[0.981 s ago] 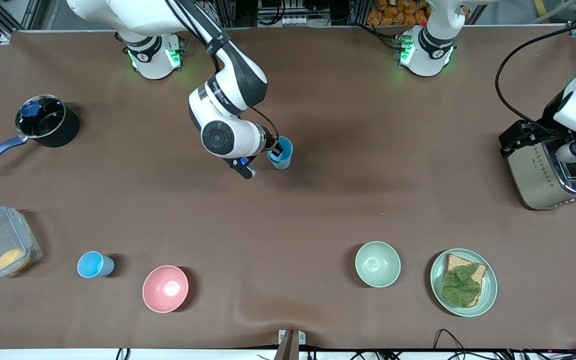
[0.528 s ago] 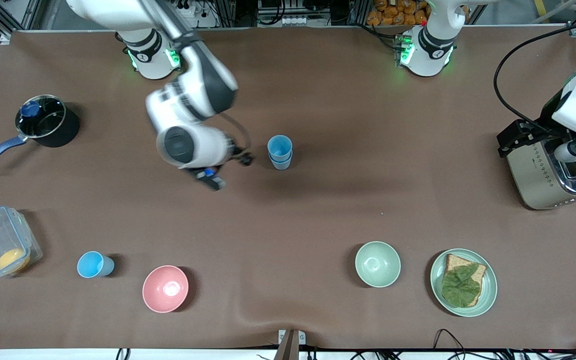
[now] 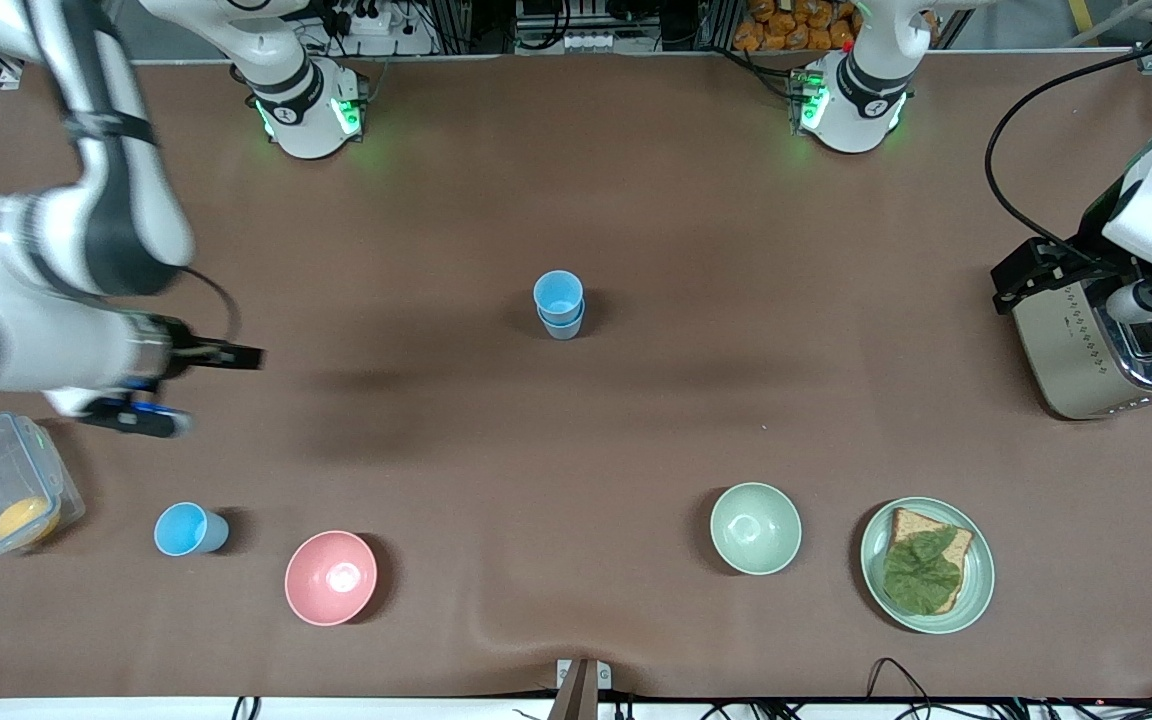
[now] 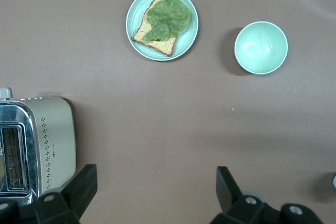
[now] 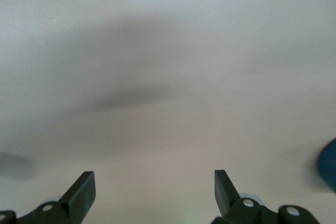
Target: Stack blue cups with both arms
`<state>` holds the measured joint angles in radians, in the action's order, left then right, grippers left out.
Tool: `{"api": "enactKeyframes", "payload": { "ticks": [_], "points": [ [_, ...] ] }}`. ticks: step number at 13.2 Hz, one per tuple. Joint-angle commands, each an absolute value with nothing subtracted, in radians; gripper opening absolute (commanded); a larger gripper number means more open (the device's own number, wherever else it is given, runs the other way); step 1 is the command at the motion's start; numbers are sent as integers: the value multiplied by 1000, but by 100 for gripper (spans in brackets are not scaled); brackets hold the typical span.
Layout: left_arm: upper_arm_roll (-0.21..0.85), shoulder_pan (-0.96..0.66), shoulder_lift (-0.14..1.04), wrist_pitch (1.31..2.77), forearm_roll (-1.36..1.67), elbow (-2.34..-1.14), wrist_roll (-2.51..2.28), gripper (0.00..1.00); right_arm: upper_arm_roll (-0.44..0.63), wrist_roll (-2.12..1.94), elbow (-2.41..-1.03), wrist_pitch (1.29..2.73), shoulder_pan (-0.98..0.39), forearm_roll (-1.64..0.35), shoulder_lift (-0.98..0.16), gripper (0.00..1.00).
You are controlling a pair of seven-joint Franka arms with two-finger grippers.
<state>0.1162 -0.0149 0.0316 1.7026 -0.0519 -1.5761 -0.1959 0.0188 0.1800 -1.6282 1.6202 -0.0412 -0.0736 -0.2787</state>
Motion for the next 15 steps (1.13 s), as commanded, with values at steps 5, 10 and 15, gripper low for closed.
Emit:
{"api": "enactKeyframes", "payload": {
  "ticks": [5,10,15],
  "points": [
    [110,17,2,1623,-48,-1506,-178,100,-101,31,-1661,1588,116,-23,-29,100],
    [110,20,3,1623,-48,-1503,-178,100,-121,52,-1649,1545,121,17,32,100],
    [110,20,3,1621,-37,-1505,-170,100,-104,117,-1595,1496,95,8,29,100]
  ]
}}
